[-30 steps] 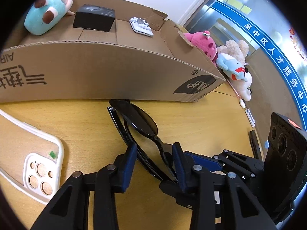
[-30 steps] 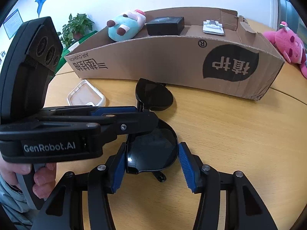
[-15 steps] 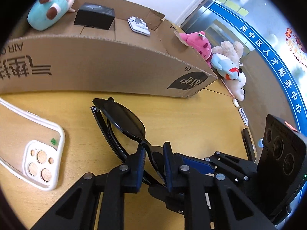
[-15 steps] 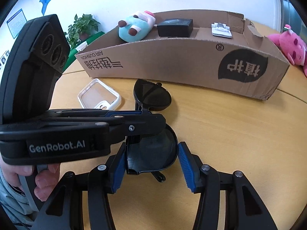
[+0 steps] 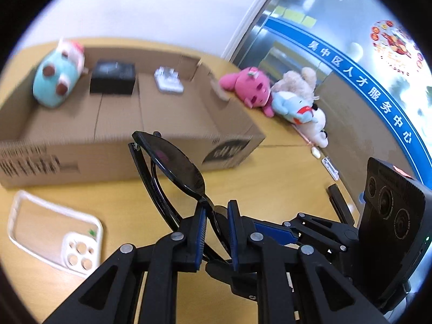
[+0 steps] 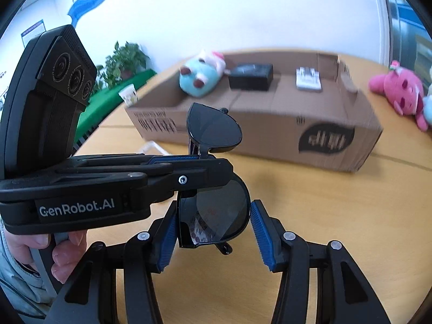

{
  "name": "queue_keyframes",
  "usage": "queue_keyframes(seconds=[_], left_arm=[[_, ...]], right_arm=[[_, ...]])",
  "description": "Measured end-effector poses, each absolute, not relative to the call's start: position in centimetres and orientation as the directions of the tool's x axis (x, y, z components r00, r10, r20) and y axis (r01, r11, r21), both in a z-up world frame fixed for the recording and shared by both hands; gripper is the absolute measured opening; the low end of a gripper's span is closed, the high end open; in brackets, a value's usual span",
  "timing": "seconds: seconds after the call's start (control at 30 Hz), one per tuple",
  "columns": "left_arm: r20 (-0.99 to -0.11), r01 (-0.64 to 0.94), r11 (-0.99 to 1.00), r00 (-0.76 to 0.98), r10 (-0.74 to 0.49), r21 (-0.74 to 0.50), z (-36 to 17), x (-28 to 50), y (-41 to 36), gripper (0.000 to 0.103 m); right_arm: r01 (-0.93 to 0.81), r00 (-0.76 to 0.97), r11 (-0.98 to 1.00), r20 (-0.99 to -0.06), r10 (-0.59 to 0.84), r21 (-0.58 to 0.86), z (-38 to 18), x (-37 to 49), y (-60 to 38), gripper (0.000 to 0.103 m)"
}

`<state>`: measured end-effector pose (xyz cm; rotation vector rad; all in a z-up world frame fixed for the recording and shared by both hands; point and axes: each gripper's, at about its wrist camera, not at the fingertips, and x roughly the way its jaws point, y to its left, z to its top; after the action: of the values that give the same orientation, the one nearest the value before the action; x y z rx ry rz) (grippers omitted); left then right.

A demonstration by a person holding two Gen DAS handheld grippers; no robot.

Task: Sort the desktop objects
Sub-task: 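Lift the sunglasses with both grippers and carry them over the box, then lower the sunglasses into the cardboard box and open both grippers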

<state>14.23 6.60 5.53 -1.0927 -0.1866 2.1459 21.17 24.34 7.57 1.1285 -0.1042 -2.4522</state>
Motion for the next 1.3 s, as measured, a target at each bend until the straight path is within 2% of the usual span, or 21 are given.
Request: queue_keyframes(seconds=[0.5,0.73,0.97,1.3], left_arm=[[-0.527,-0.692,-0.679,-0.492,0.693,-0.247,18.0,6.7,9.4,0.015],[-0.517,-0.722,-0.662,-0.495,0.698,-0.202,20.8,1.3,11.8,0.014],[-0.6,-0.725,-0.632,-0.385,0.701,-0.273,16.6,-5.2,15.0,0.014],[-0.706,-0.616,-0.625,-0.152,0.692,-0.48,5.1,-11.8,17.5,0.014]], right_arm=[[0.369,-0.763,-0.921,-0.526,-0.376,0.123,18.5,14.1,25.5,0.05],[0.343,-0.8,-0.932,-0.483,-0.357,0.121,22.2,8.3,27.3,0.05],[0.265,-0.759,-0.947,-0.567,-0.321,0.181,19.4,2.7,30.0,0.05],[0.163,-0.564,-0.953,-0.769,-0.303,0.256,9.4,-4.4,32.2,0.05]])
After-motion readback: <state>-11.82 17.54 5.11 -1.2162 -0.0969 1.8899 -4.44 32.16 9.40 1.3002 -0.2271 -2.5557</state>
